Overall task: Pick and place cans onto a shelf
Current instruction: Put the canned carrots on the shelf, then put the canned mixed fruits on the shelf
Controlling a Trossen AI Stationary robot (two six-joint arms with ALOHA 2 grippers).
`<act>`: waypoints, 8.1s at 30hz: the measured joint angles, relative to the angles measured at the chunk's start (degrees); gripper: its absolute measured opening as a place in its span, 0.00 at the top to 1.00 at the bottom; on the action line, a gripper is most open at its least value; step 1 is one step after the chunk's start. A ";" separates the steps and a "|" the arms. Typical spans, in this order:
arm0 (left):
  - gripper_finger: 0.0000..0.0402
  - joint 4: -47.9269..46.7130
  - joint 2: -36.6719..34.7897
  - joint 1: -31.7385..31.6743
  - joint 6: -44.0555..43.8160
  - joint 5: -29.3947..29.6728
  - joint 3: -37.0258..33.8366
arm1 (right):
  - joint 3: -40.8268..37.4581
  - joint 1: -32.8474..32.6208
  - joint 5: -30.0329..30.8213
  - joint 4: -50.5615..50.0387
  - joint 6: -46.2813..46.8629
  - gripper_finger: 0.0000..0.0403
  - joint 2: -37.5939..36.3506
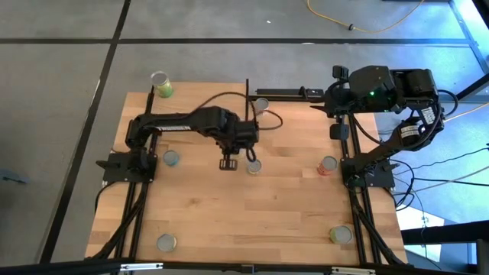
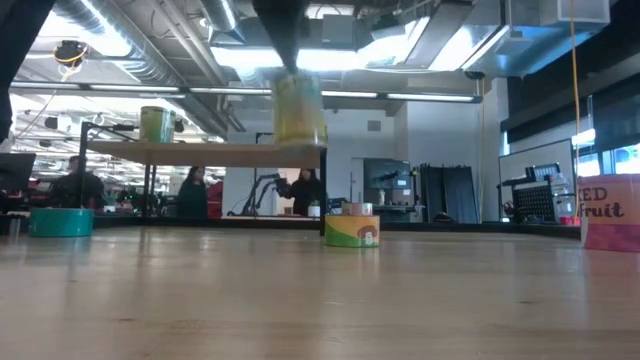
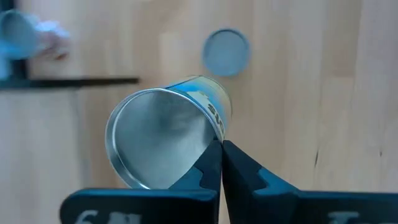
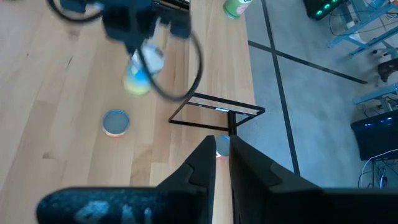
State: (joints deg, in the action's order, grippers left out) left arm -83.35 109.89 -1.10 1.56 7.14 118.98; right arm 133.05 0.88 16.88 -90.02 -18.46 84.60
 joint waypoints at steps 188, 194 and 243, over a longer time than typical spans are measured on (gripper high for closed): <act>1.00 -6.71 -1.16 -36.17 -2.49 22.45 -1.10 | -0.02 0.00 -0.48 0.00 6.01 0.88 1.27; 1.00 -6.68 -1.16 -36.97 -2.93 22.61 -1.10 | -0.02 0.00 -0.48 0.00 6.01 0.88 1.25; 1.00 -6.67 -18.73 5.03 -32.82 1.66 1.13 | -35.96 -0.02 -15.50 -0.02 21.08 0.94 -23.93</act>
State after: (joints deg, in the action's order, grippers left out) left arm -90.03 91.16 3.92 -31.26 8.80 120.11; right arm 97.09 0.86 1.39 -90.04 2.62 60.66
